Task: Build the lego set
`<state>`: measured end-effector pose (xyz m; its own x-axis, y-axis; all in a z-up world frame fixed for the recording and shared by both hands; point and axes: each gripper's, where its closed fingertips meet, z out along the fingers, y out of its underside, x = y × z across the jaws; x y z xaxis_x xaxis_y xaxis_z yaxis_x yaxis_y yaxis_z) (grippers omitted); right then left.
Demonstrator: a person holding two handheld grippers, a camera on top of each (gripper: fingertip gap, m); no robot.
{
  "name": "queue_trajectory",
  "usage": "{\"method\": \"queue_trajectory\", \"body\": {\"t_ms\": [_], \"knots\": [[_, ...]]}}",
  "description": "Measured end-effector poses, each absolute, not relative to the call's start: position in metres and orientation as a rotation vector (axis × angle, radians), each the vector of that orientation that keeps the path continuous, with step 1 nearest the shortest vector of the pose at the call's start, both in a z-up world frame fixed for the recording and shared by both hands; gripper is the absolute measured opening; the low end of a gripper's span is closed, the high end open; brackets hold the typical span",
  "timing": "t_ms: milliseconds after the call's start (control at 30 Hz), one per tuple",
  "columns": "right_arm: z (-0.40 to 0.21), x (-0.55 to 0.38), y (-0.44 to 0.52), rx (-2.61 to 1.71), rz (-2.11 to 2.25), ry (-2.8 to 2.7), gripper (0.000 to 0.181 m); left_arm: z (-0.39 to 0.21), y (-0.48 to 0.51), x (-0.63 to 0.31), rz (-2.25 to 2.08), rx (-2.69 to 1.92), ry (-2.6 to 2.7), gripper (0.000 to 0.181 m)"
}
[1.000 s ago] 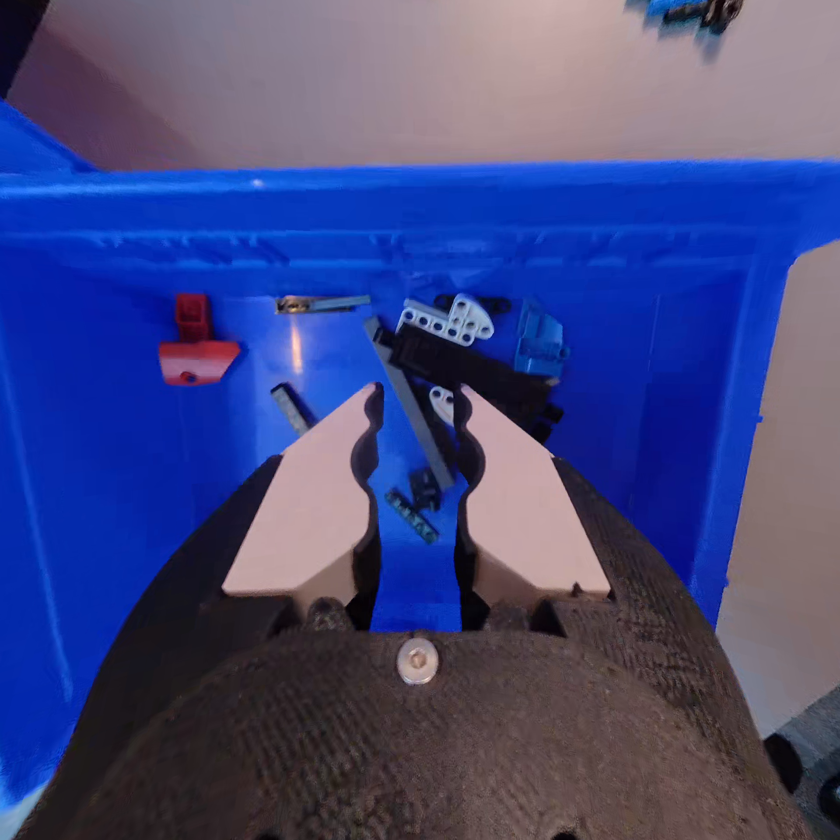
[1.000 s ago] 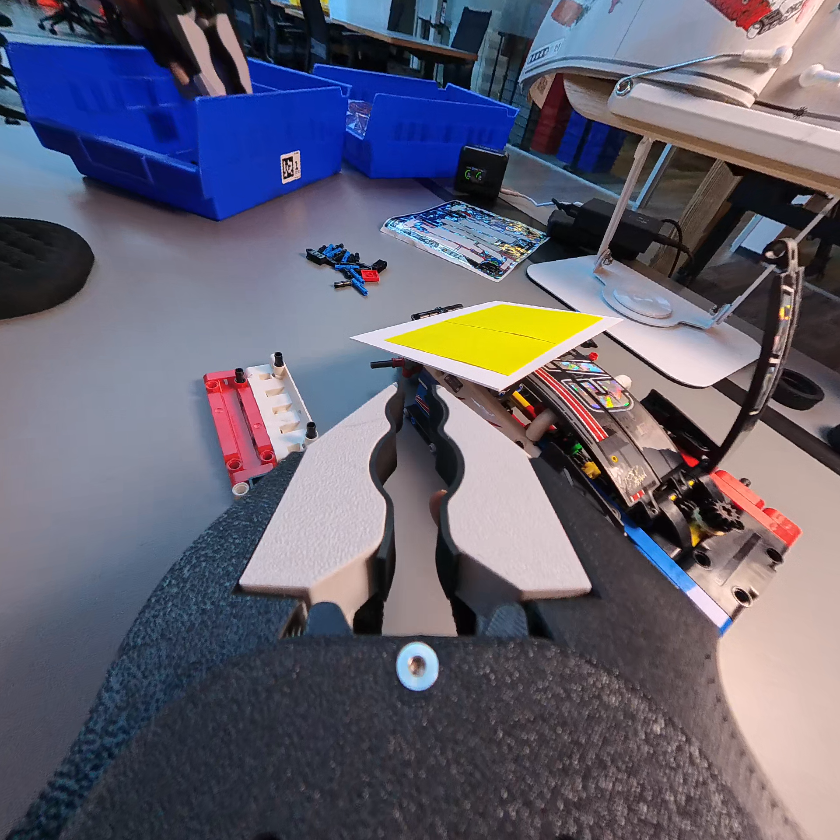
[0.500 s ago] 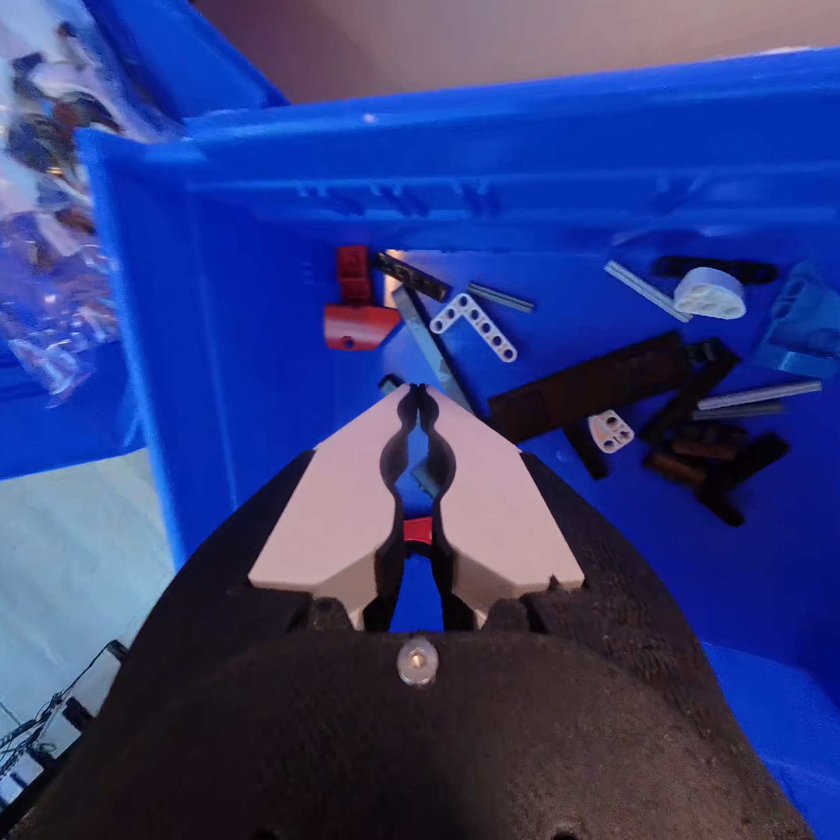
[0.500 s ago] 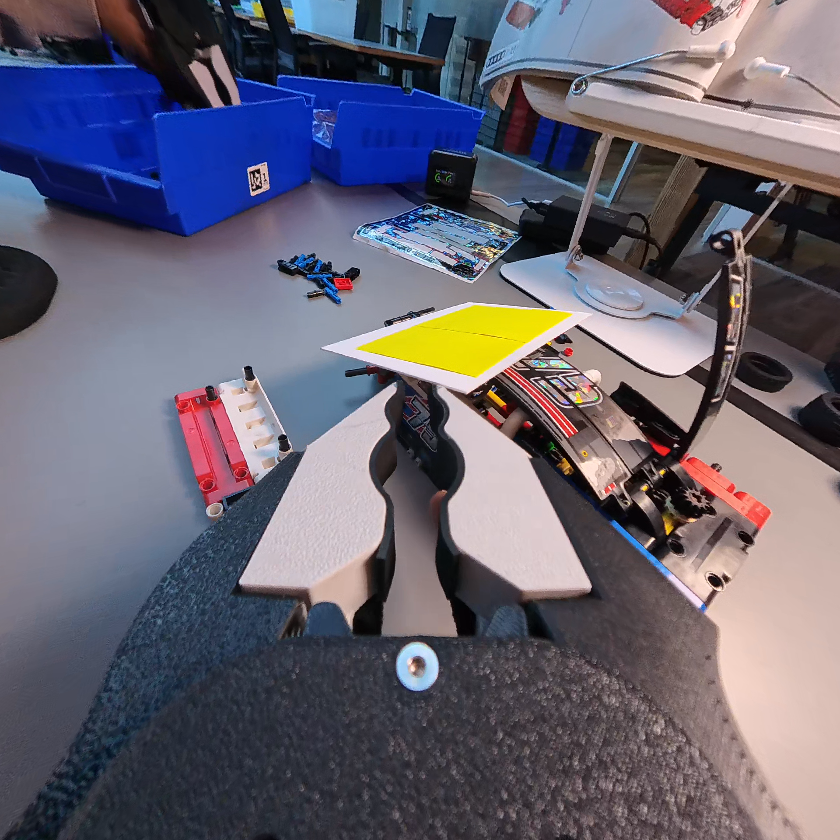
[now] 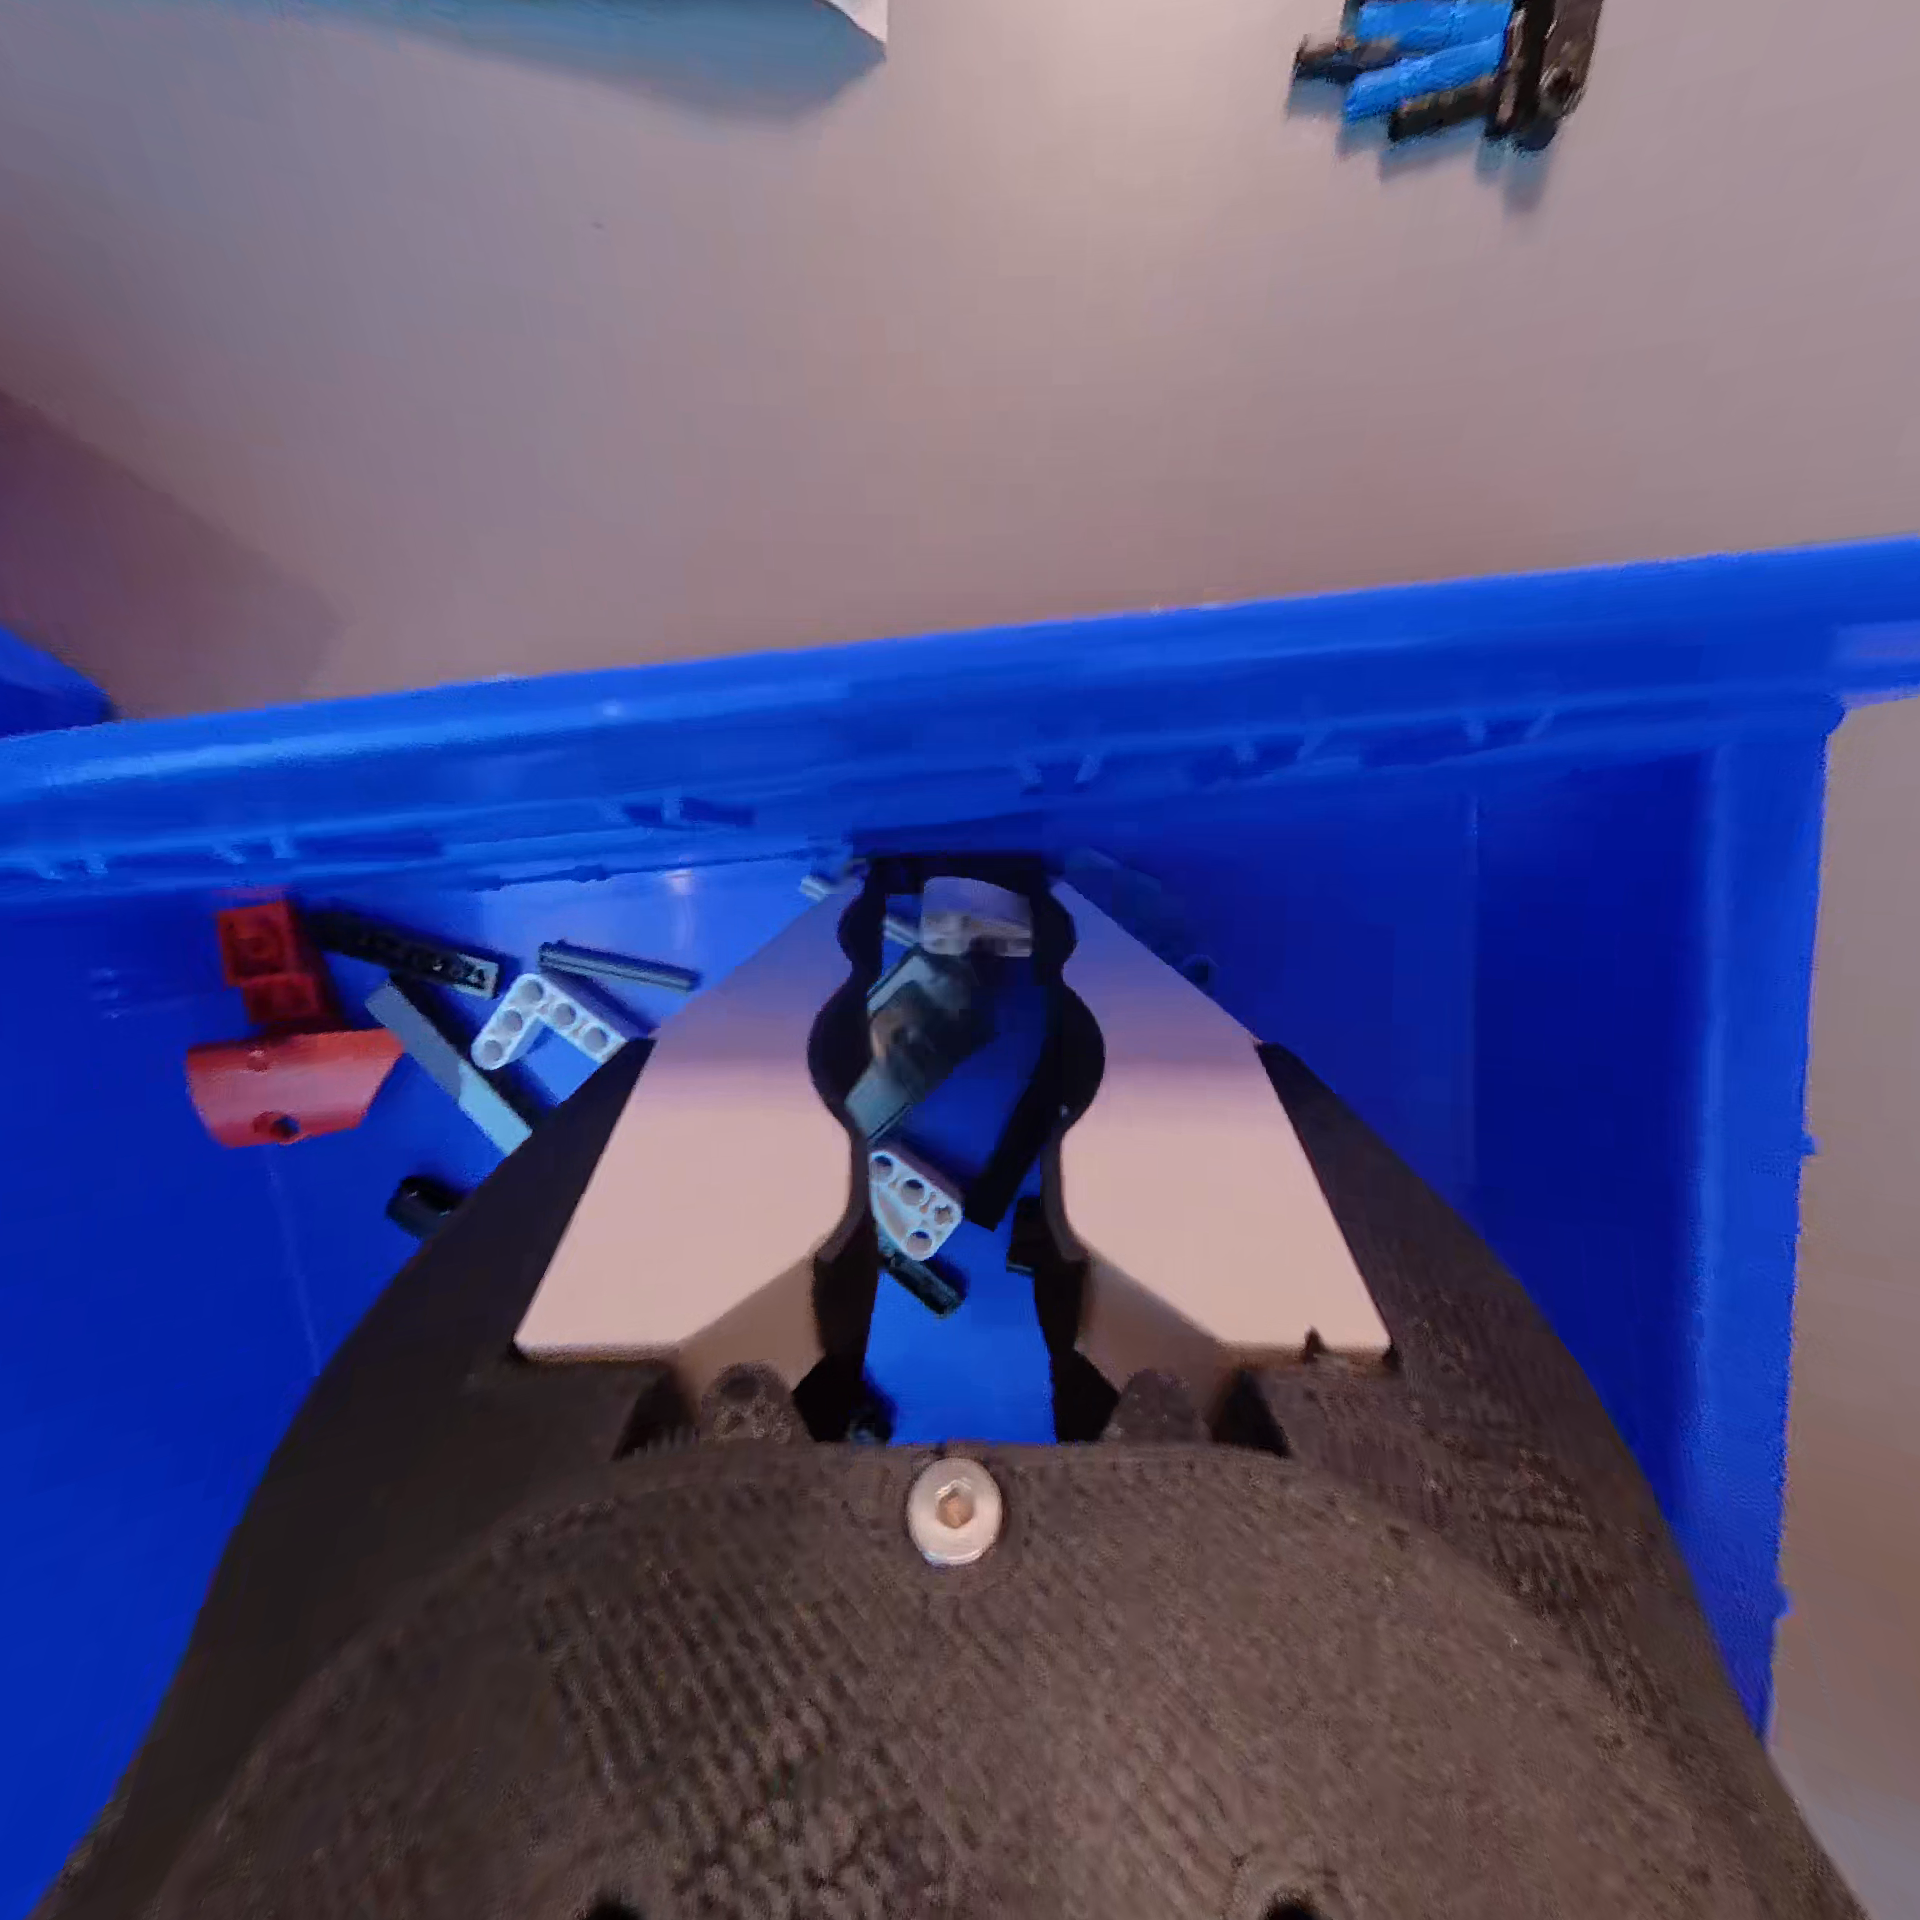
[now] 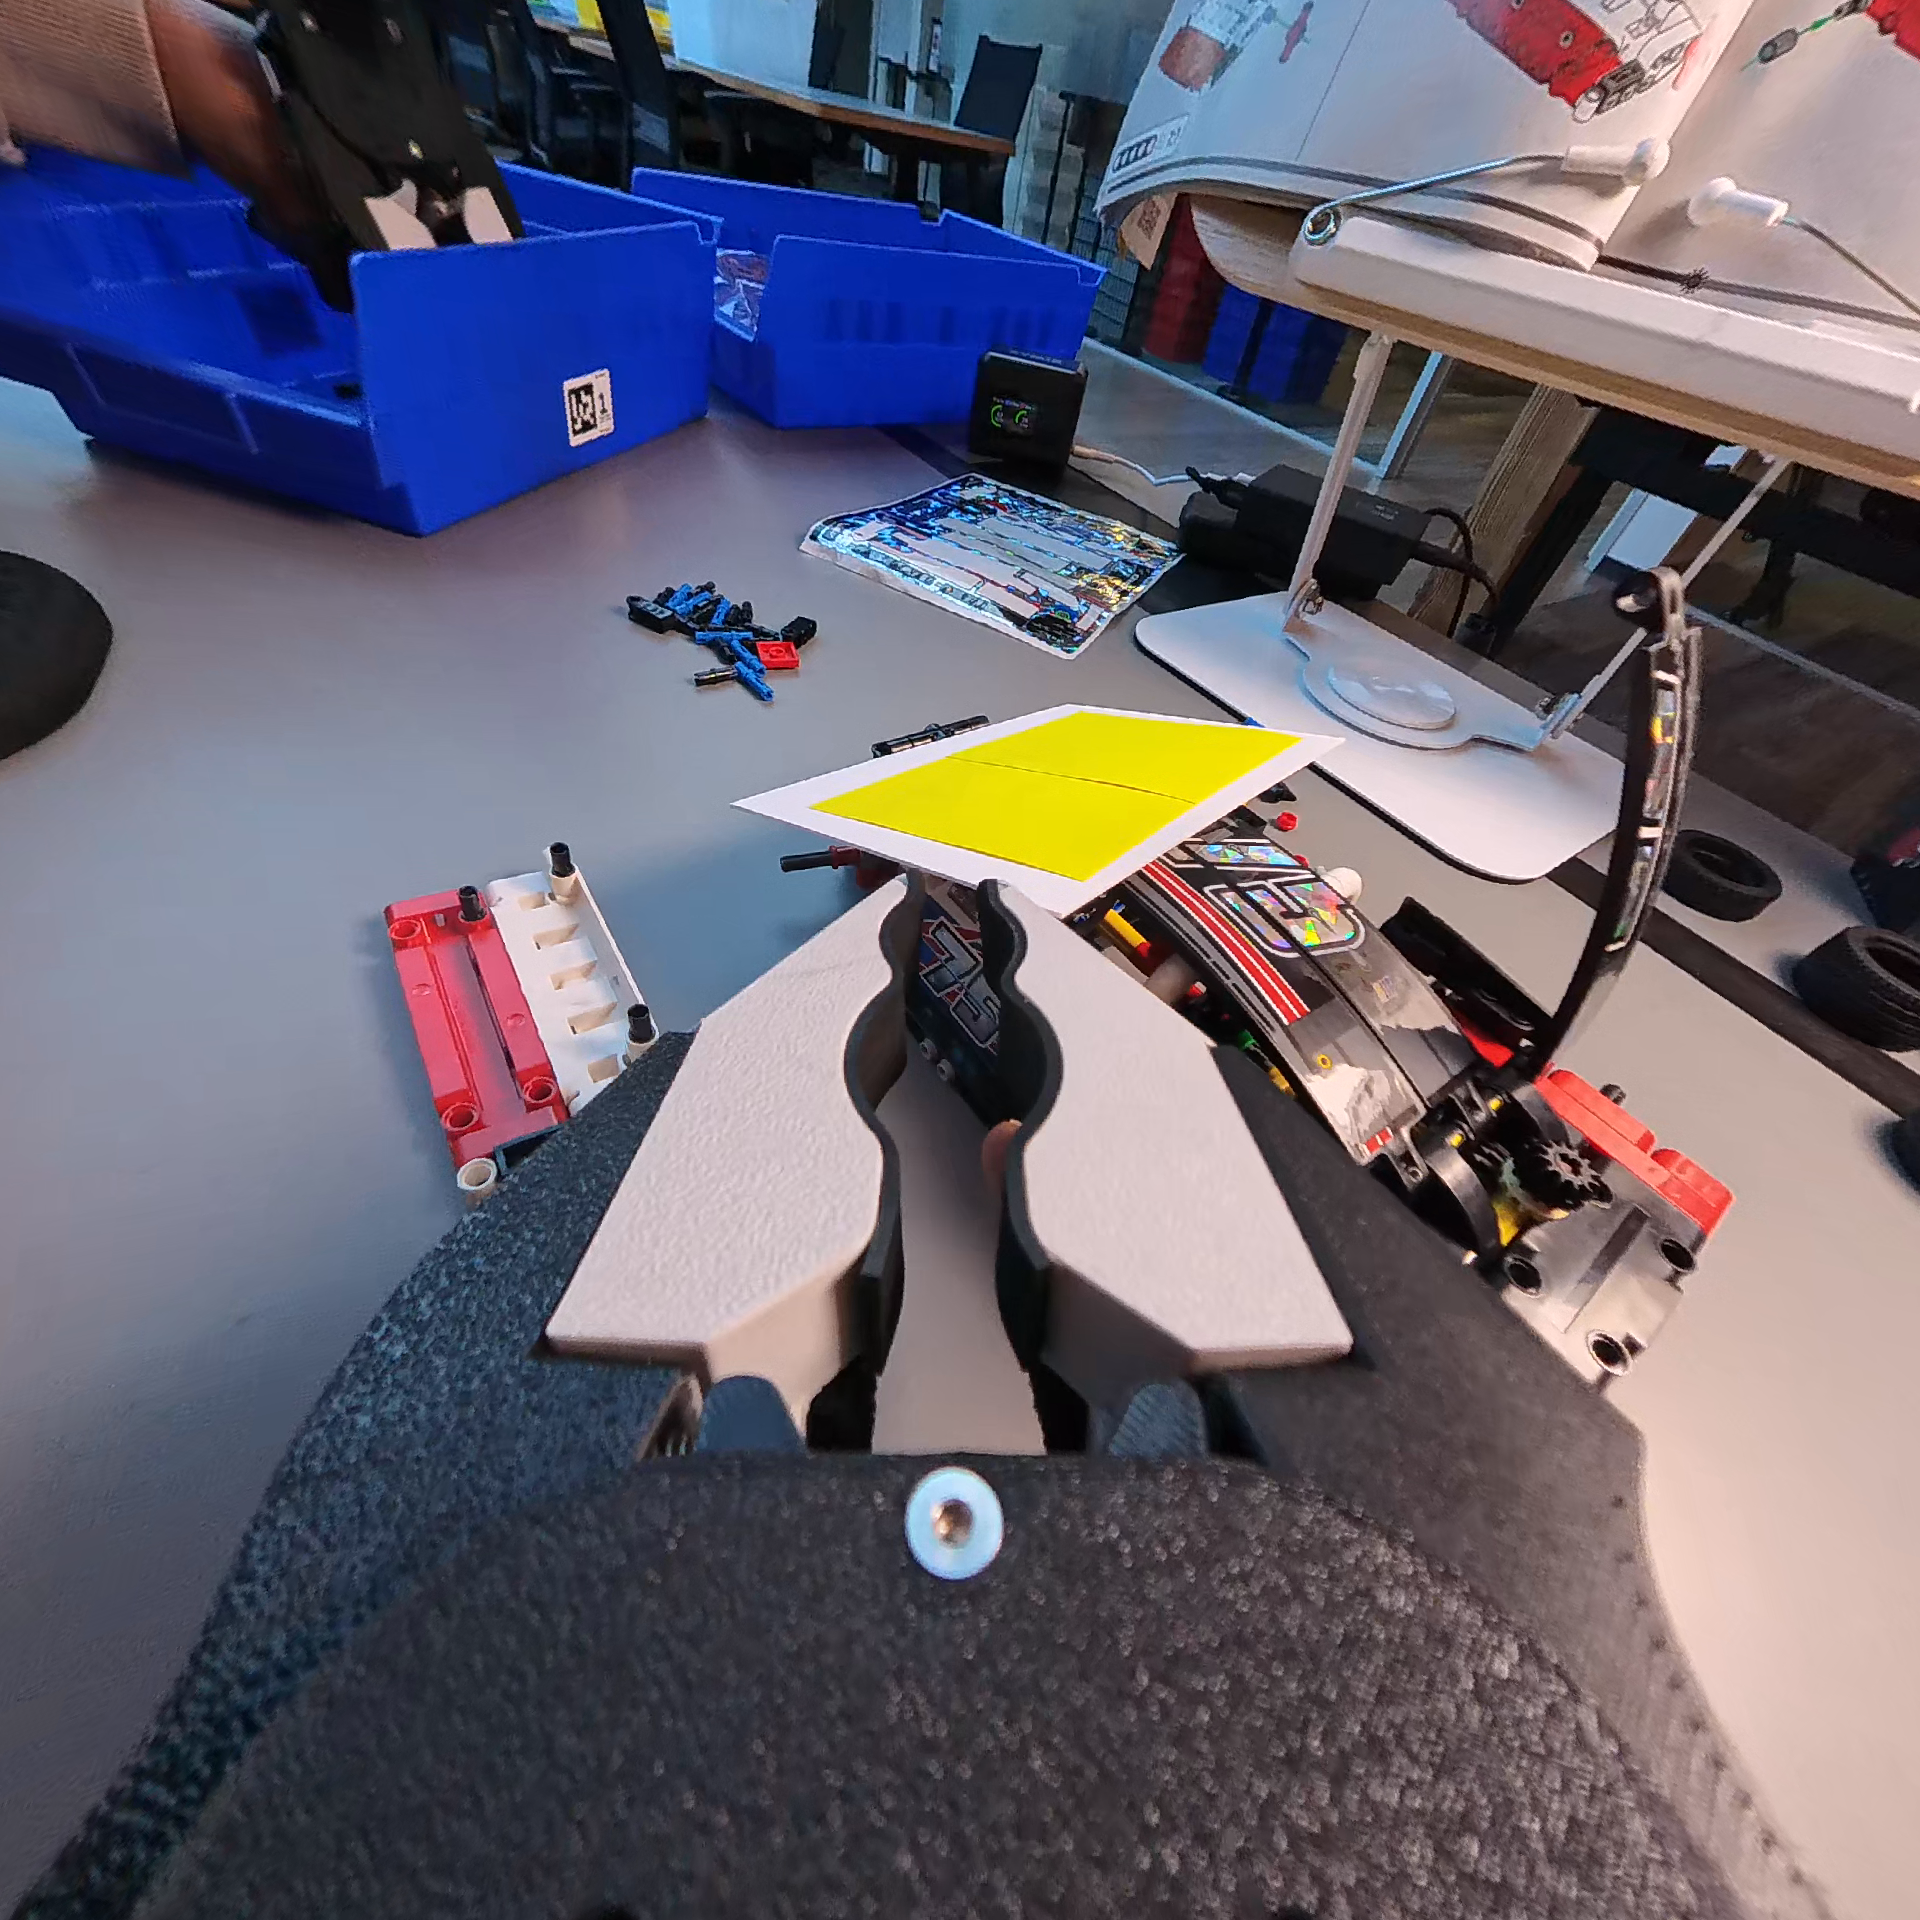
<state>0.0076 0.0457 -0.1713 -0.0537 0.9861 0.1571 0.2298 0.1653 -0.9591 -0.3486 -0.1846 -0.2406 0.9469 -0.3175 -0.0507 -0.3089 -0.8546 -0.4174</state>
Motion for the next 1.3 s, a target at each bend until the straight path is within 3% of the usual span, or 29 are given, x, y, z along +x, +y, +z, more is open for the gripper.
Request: {"method": "queue_trajectory", "body": {"t_ms": [33,333,567,1300], "knots": [[-0.171,0.008,0.046,-1.236,0.990,-1.477,0.007,-0.241,-0.187,-0.353,0.015,-2.681,0.475,0.018],[-0.168,0.010,0.046,-1.226,0.995,-1.474,0.007,-0.238,-0.189,-0.359,0.049,-2.695,0.463,0.037],[-0.167,0.012,0.045,-1.219,0.992,-1.479,0.007,-0.238,-0.180,-0.377,0.065,-2.693,0.493,0.023],[-0.161,0.018,0.048,-1.198,0.971,-1.465,0.007,-0.233,-0.198,-0.380,0.083,-2.696,0.573,0.005]]}}
